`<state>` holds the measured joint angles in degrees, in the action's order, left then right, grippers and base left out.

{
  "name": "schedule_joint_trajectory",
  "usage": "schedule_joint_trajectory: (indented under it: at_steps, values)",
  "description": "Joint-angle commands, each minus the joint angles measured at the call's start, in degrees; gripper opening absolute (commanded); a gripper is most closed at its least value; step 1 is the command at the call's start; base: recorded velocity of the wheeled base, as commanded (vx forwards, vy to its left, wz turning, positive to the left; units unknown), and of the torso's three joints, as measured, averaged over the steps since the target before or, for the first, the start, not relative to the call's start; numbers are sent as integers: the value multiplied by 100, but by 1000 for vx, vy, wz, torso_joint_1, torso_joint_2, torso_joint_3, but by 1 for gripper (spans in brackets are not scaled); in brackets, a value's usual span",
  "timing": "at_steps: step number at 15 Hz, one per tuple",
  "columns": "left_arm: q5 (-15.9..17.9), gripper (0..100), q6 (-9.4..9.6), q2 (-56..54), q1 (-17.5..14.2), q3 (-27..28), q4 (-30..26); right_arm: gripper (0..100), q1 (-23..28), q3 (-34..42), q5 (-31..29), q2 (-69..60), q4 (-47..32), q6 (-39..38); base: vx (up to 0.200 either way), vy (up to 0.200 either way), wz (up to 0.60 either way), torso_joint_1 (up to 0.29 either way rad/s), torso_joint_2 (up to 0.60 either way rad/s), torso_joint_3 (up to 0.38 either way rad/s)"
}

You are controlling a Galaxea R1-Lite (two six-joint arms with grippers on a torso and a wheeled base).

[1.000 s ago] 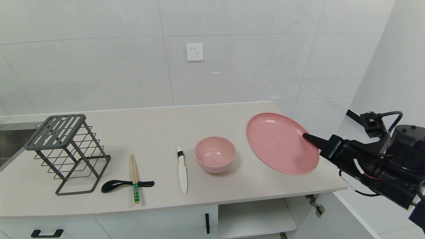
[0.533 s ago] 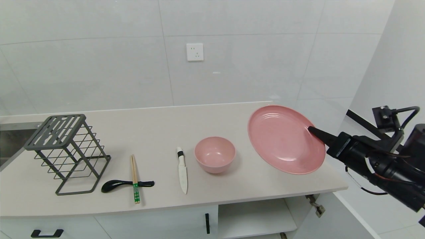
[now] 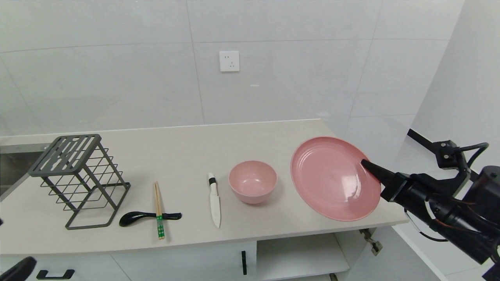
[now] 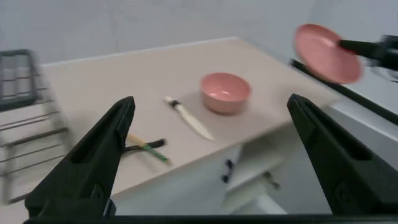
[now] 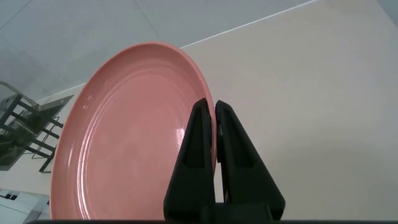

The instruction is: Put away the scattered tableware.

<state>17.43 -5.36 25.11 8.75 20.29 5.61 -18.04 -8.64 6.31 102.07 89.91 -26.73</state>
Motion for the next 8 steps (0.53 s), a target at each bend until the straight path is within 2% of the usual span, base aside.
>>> schedule_joint_trajectory:
  at_steps: [1, 2, 3, 4, 5, 6, 8]
  values:
    - [269, 100, -395, 1092, 92, 37, 134, 0, -15, 29, 1, 76, 9, 2, 0, 0, 0, 0, 0, 0]
    - [305, 100, -580, 1400, 144, 46, 204, 0, 11, 29, 1, 67, 9, 2, 0, 0, 0, 0, 0, 0]
    - [349, 100, -668, 1602, 215, 46, 257, 0, 29, 12, 1, 23, 9, 2, 0, 0, 0, 0, 0, 0]
    - [639, 100, -975, 1927, 522, 46, 538, 0, 55, -6, 1, -82, 9, 89, 0, 0, 0, 0, 0, 0]
    - [753, 100, -1353, 2156, 672, 46, 731, 0, 38, -6, 1, -109, 9, 177, 0, 0, 0, 0, 0, 0]
    - [770, 100, -1626, 2499, 733, 63, 925, 0, 11, 29, 1, -117, 9, 248, 0, 0, 0, 0, 0, 0]
    - [770, 100, -1652, 3298, 698, 98, 1311, 0, 2, 38, 1, -109, 9, 283, 0, 0, 0, 0, 0, 0]
